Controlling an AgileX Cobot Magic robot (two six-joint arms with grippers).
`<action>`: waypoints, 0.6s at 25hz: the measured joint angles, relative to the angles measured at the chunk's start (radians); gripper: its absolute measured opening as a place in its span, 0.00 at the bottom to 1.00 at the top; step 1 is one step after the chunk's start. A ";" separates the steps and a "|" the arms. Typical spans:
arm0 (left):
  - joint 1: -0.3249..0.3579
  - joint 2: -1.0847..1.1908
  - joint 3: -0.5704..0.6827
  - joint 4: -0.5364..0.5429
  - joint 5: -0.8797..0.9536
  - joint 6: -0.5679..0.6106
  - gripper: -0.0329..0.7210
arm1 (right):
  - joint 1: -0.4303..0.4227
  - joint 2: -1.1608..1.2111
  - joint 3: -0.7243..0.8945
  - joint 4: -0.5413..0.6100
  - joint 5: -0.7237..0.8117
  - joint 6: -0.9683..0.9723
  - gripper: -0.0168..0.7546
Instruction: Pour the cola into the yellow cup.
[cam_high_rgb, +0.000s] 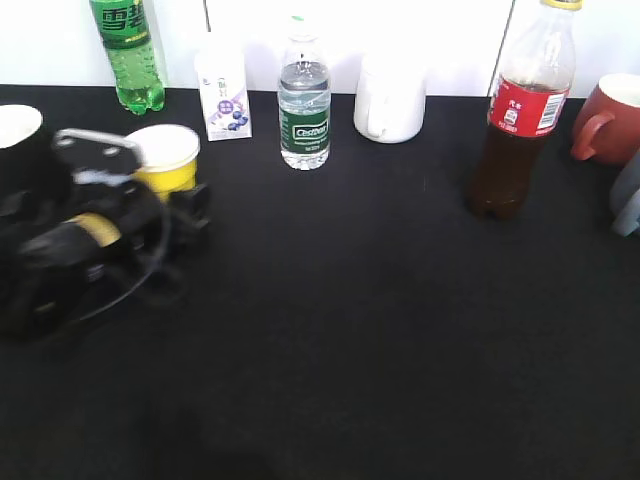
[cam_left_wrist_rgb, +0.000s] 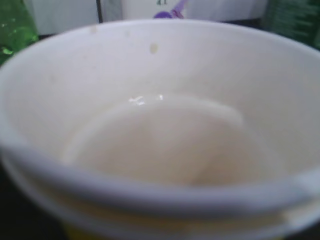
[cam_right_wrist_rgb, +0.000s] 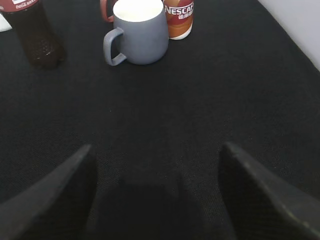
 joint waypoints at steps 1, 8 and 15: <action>0.000 -0.066 0.050 0.022 0.001 -0.001 0.62 | 0.000 0.000 0.000 0.000 0.000 0.000 0.76; 0.000 -0.365 0.178 0.591 0.060 -0.283 0.62 | 0.000 0.000 0.000 0.000 -0.001 0.000 0.76; -0.024 -0.365 0.178 0.905 0.002 -0.401 0.62 | 0.000 0.000 0.000 0.000 -0.001 0.000 0.76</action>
